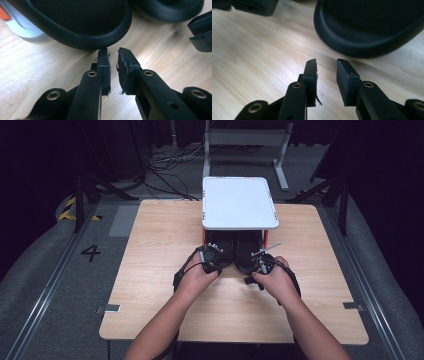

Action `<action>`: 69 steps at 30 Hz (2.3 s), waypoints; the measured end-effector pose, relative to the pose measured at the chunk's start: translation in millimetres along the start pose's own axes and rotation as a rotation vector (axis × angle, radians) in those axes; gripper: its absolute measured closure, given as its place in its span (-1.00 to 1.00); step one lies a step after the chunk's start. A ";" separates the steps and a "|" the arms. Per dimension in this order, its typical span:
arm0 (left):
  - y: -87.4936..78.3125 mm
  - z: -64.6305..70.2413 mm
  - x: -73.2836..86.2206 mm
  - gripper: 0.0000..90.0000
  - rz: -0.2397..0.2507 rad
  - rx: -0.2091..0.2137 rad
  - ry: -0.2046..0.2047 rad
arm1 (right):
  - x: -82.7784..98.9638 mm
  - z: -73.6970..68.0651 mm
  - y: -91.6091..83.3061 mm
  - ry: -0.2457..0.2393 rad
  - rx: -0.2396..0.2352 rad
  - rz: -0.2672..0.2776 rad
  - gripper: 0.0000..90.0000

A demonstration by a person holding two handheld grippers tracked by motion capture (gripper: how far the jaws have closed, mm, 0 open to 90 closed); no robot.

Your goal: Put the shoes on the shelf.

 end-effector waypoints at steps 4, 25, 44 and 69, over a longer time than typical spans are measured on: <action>-0.2 -5.4 -6.3 0.74 0.045 0.004 -0.010 | -6.3 5.2 -0.8 0.034 0.018 0.036 0.65; 15.5 11.3 -5.0 0.68 -0.076 0.095 0.011 | -18.2 23.3 -0.1 0.080 0.051 0.097 0.54; 8.4 12.8 -20.2 0.48 -0.025 0.084 -0.010 | 24.3 45.6 -33.3 0.103 0.085 0.148 0.53; -90.0 -33.4 66.0 -0.25 0.114 -0.086 -0.011 | 35.9 93.3 -92.5 -0.101 0.087 0.395 -0.11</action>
Point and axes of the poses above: each handheld gripper's, and its own axes: y roughly forward along the jaws, x roughly out of its underside, z roughly to its right, the point moved 1 cm from there along y, roughly forward along the jaws, and after that the axes turned 2 degrees about -x, right-handed, at the moved point
